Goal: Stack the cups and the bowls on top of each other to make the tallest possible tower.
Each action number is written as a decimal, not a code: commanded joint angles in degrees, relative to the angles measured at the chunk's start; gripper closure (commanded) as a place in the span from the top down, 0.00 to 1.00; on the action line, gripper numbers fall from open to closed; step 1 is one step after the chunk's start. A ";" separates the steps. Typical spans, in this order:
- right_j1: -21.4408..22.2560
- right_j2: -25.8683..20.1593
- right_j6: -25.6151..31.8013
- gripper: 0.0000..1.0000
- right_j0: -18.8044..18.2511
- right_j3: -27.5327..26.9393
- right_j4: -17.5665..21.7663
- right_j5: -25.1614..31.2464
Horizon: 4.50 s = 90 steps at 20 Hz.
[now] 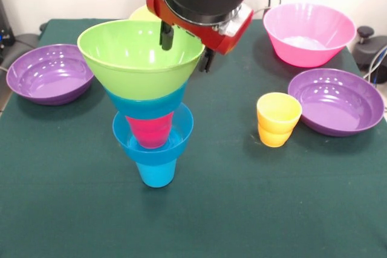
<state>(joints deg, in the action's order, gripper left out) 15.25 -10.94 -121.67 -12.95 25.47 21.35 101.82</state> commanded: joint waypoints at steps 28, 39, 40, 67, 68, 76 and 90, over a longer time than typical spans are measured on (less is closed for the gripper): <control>-3.53 -15.18 2.53 1.00 -0.34 -9.21 -5.66 11.33; -0.34 -14.16 -7.82 1.00 0.35 -3.67 -11.15 11.29; 0.67 -13.04 -9.12 1.00 0.52 -0.98 -12.96 9.47; 17.31 3.74 -11.91 1.00 5.83 47.97 -20.86 -38.30; 17.29 3.86 -11.63 1.00 5.78 48.18 -21.02 -38.57; 19.17 5.34 -9.45 1.00 5.88 53.15 -21.38 -42.87; 15.21 6.55 -12.24 1.00 8.05 58.27 -21.35 -59.33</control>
<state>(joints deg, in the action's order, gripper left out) 34.89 -3.37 -125.45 -6.71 77.68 -1.40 48.90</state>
